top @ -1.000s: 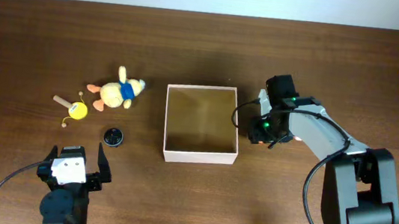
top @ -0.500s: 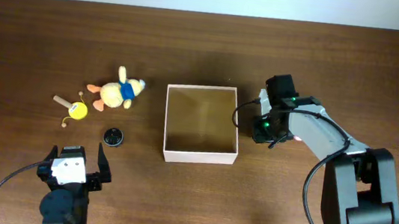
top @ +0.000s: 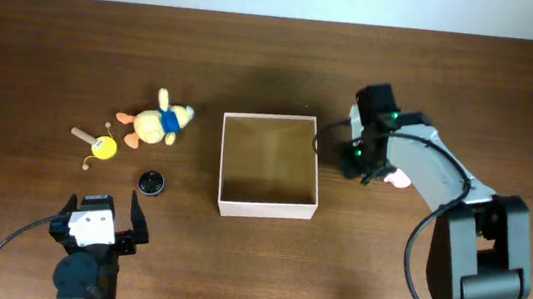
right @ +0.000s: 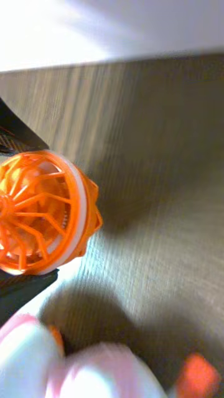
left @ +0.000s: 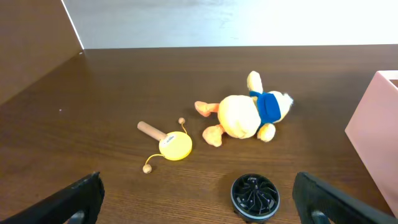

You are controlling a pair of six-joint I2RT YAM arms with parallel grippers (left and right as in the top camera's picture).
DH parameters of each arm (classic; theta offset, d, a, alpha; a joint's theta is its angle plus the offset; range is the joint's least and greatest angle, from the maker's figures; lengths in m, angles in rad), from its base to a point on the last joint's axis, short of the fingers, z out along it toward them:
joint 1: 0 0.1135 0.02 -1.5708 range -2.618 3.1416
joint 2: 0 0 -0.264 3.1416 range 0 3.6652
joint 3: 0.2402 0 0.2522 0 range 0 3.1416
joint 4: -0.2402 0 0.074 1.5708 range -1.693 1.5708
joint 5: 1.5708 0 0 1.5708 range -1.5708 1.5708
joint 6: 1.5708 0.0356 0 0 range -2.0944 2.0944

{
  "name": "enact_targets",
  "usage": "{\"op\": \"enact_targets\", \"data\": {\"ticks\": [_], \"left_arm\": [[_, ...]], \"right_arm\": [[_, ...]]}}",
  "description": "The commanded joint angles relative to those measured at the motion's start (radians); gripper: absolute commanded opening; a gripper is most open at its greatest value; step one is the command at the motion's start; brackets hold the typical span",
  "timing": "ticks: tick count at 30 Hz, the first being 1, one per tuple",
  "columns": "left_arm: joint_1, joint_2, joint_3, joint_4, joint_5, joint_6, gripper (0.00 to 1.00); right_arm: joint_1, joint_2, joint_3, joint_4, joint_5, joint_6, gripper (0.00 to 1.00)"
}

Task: Pack container
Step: 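Close the right gripper on the orange ball and lift it, then carry the orange ball into the box and open the right gripper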

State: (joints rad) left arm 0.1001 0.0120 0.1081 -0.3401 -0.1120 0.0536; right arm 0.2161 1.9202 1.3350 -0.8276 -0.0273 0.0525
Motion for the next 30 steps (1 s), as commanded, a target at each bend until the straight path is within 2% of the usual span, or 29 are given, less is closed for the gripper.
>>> {"op": "enact_targets", "data": {"ticks": [1,4,17,30], "left_arm": [[0.002,-0.006,-0.004,0.0,-0.008,0.016,0.99],[0.002,-0.006,-0.004,0.0,-0.008,0.016,0.99],[0.002,-0.006,-0.004,0.0,-0.008,0.016,0.99],[0.002,-0.006,-0.004,0.0,-0.008,0.016,0.99]], "right_arm": [[0.005,0.003,0.11,-0.042,0.041,0.003,0.32],[0.005,0.003,0.189,-0.091,0.064,0.003,0.29],[0.047,0.003,0.485,-0.286,0.069,0.004,0.29],[0.244,0.004,0.512,-0.268,0.075,0.065,0.29]]}}
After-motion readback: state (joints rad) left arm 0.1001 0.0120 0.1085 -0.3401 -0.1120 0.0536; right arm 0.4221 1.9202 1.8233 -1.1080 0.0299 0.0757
